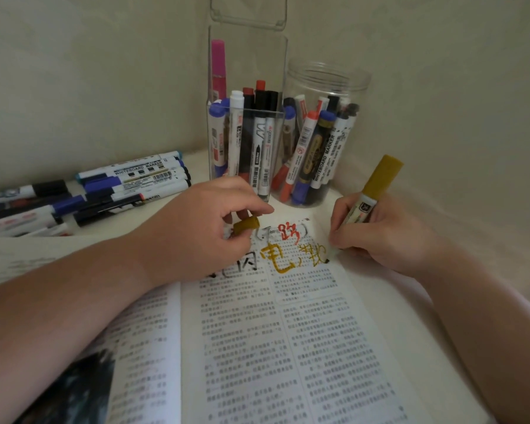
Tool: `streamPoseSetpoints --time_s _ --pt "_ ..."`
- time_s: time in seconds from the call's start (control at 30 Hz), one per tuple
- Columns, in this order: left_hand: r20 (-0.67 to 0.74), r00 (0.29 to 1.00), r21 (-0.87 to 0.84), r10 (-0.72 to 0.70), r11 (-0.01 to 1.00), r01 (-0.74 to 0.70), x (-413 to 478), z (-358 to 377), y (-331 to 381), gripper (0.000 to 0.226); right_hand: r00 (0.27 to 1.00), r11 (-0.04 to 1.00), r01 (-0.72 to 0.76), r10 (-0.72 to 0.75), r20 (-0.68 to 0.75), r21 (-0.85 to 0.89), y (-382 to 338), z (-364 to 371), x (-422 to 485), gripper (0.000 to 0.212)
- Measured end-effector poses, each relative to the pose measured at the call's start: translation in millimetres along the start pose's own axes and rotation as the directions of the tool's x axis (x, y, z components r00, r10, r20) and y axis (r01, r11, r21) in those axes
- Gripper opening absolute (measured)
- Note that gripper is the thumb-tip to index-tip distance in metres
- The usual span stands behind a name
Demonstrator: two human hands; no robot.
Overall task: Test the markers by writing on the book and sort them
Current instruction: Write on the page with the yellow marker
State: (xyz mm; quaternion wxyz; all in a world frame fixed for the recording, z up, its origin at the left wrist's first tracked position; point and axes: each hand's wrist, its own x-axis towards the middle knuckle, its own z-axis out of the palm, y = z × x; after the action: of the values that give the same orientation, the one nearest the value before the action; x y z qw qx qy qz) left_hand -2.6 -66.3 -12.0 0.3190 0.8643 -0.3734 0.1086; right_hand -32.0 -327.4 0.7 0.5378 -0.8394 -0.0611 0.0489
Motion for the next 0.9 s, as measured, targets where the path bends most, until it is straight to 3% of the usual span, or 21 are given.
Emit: streamPoseSetpoints --time_s 0.2,0.33,0.4,0.53,0.67,0.83,0.9 --pt "-0.011 1.0 -0.025 -0.011 1.0 0.011 0.2 1.3 0.8 0.045 0.992 0.995 0.079 -0.085 -0.097 -0.068 4.6 -0.4 1.9 0.015" --pt "-0.009 0.997 -0.165 -0.072 0.984 0.07 -0.5 0.4 3.3 0.058 0.953 0.936 0.257 -0.204 -0.225 0.24 5.0 2.0 2.3 0.012" --pt "0.013 0.996 -0.26 -0.092 0.961 0.092 -0.6 1.4 2.8 0.067 0.95 0.896 0.299 -0.247 -0.193 0.328 1.3 9.6 1.8 0.014" --pt "0.063 0.992 -0.341 -0.112 0.932 0.127 1.0 0.3 2.0 0.083 0.951 0.887 0.307 -0.302 -0.07 0.345 -11.3 26.0 2.4 0.015" --pt "0.098 0.989 -0.333 -0.11 0.933 0.137 2.1 -0.7 3.8 0.085 0.963 0.939 0.254 -0.267 0.028 0.232 -23.8 28.2 12.6 0.01" --pt "0.131 0.985 -0.345 -0.113 0.926 0.152 2.0 -1.2 3.8 0.08 0.95 0.951 0.276 -0.292 0.115 0.139 -29.7 26.1 20.5 0.023" --pt "0.133 0.984 -0.339 -0.118 0.928 0.157 1.9 -1.0 3.5 0.08 0.947 0.955 0.292 -0.296 0.123 0.054 -32.5 25.0 22.2 0.014"
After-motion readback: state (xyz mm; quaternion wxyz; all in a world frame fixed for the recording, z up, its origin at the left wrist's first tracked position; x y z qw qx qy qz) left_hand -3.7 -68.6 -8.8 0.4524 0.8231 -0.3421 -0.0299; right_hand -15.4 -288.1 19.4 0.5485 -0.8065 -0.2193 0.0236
